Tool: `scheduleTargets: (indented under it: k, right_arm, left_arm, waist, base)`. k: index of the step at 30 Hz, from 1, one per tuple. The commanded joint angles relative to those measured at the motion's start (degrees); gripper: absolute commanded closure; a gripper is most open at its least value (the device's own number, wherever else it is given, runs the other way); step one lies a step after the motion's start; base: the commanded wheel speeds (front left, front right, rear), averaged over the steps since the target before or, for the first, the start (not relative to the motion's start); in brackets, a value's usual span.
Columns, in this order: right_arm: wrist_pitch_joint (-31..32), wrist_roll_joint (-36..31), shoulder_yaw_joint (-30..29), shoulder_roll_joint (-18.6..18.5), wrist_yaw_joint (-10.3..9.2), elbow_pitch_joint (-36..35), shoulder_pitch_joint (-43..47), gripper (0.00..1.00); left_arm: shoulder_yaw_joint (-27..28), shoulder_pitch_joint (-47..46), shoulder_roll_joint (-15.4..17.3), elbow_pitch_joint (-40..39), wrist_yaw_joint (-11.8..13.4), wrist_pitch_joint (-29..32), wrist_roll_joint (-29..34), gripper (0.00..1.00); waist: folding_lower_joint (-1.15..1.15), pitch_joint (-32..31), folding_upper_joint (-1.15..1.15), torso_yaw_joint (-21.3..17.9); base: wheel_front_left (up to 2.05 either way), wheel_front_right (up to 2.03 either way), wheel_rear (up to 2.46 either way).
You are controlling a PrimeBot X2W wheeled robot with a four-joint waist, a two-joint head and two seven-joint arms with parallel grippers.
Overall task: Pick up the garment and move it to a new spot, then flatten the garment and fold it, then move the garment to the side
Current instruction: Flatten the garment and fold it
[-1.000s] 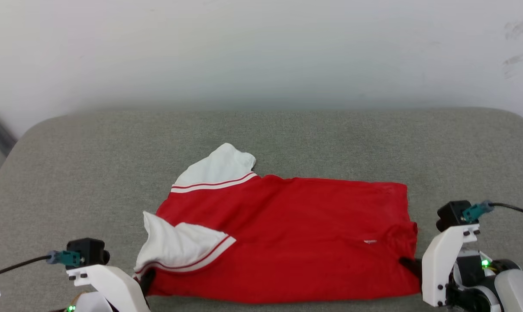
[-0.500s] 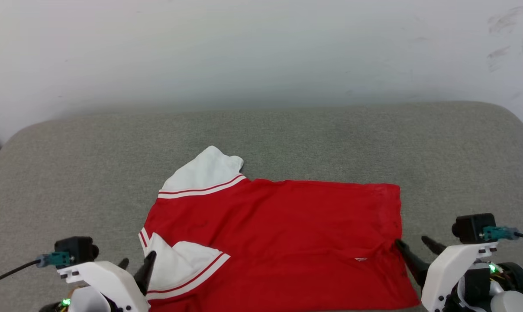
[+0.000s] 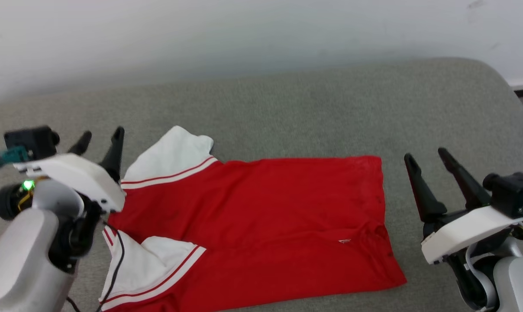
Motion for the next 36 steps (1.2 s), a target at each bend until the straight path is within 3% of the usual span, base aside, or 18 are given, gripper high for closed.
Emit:
scheduleTargets:
  k: [1, 6, 15, 22, 27, 28, 29, 30, 32, 36]
  right_arm:
    - [-0.3, -0.2, -0.2, 0.5, -0.03, -0.7, -1.3, 0.0]
    - [-1.9, -1.4, -0.4, 1.6, -0.03, -4.0, -3.9, 0.0]
    - [-3.7, -2.1, 1.0, 2.8, -0.03, -5.3, -6.6, 0.0]
    - [-3.9, -1.2, 1.6, 3.9, -0.03, -5.1, -6.9, 0.0]
    - [-3.9, -0.4, 1.9, 4.3, -0.03, -3.8, -7.2, 0.0]
    - [-3.8, -0.1, 1.9, 4.3, -0.03, -3.6, -7.1, 0.0]
    - [-3.7, 0.1, 1.8, 4.4, -0.03, -3.2, -7.2, 0.0]
    - [-3.4, 0.5, 1.8, 4.4, -0.03, -2.8, -7.2, 0.0]
    - [-2.8, 1.5, 1.8, 4.3, -0.03, -2.2, -7.5, 0.0]
    - [-0.3, 4.4, 1.7, 3.2, -0.03, -0.5, -8.0, 0.0]
  left_arm:
    - [0.0, -2.3, 0.3, 0.5, -0.3, 0.7, 0.1, 0.0]
    - [-1.1, -13.1, 1.3, 4.9, -2.6, 7.6, -0.4, 0.0]
    - [-5.3, -25.3, 6.2, 12.8, -7.6, 29.2, -3.7, 0.0]
    - [-7.7, -30.2, 9.1, 16.3, -6.8, 41.5, -4.2, 0.0]
    - [-9.9, -29.6, 9.0, 19.6, -5.6, 48.7, -5.3, 0.0]
    - [-10.5, -28.8, 8.5, 20.4, -5.3, 50.8, -6.0, 0.18]
    - [-10.8, -28.1, 8.0, 20.7, -4.9, 51.9, -6.4, 0.49]
    - [-11.0, -27.6, 7.6, 20.8, -4.6, 52.0, -6.5, 0.61]
    - [-11.4, -26.4, 6.8, 21.0, -4.4, 51.7, -6.8, 1.0]
    - [-10.3, -25.7, 5.6, 21.7, -4.4, 47.8, -7.0, 1.0]
  waist:
    - [0.0, 4.6, 0.0, -1.7]
    - [0.0, 11.0, 0.0, -3.6]
    - [0.0, 17.0, 0.0, -7.8]
    - [0.0, 21.1, 0.0, -10.0]
    - [0.0, 22.7, 0.0, -11.0]
    - [0.0, 22.7, 0.0, -11.1]
    - [0.0, 22.8, 0.0, -11.2]
    - [0.0, 22.8, 0.0, -11.3]
    - [0.0, 22.6, 0.0, -11.2]
    - [0.0, 21.4, 0.0, -10.5]
  base:
    - [0.0, 0.0, 0.0]
    - [0.0, 0.0, 0.0]
    - [0.0, 0.0, 0.0]
    - [0.0, 0.0, 0.0]
    - [0.0, 0.0, 0.0]
    - [0.0, 0.0, 0.0]
    - [0.0, 0.0, 0.0]
    - [0.0, 0.0, 0.0]
    - [0.0, 0.0, 0.0]
    - [0.0, 0.0, 0.0]
